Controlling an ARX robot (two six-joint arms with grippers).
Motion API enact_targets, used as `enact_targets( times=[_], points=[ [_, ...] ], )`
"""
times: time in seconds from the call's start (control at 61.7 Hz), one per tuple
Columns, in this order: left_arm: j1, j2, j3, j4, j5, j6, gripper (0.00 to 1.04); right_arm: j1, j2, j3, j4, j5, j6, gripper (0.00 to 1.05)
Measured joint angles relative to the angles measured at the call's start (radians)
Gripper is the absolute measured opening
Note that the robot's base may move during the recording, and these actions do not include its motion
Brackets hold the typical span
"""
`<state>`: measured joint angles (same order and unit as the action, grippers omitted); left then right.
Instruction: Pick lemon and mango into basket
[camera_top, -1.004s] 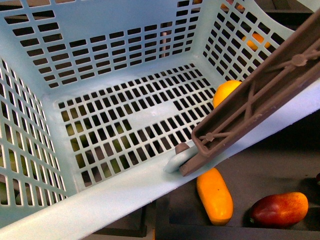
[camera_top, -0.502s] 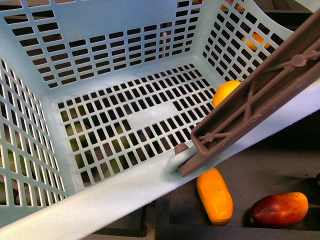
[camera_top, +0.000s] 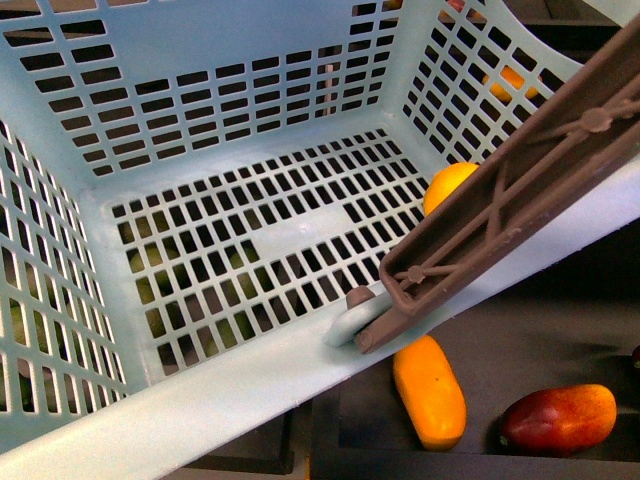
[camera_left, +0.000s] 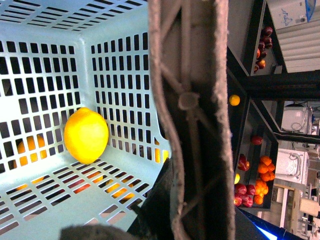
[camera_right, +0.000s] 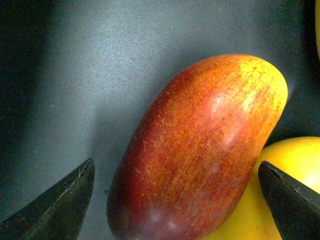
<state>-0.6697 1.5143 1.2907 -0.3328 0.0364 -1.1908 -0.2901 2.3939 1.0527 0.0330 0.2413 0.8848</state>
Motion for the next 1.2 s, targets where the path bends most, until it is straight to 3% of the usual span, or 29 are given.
enact_targets(
  times=[0.227, 0.405, 0.47, 0.875, 1.199],
  points=[
    [0.000, 0.000, 0.000, 0.000, 0.000, 0.000, 0.05, 0.000, 0.047, 0.037, 0.000, 0.010, 0.002, 0.96],
    [0.000, 0.000, 0.000, 0.000, 0.000, 0.000, 0.05, 0.000, 0.074, 0.036, 0.028, 0.003, 0.001, 0.70],
    [0.000, 0.000, 0.000, 0.000, -0.001, 0.000, 0.05, 0.000, 0.072, 0.027, 0.036, 0.000, 0.001, 0.65],
    [0.000, 0.000, 0.000, 0.000, 0.000, 0.000, 0.05, -0.035, -0.082, -0.084, 0.071, -0.047, -0.103, 0.64],
    [0.000, 0.000, 0.000, 0.000, 0.001, 0.000, 0.05, -0.048, -0.402, -0.213, 0.063, -0.085, -0.325, 0.64]
  ],
)
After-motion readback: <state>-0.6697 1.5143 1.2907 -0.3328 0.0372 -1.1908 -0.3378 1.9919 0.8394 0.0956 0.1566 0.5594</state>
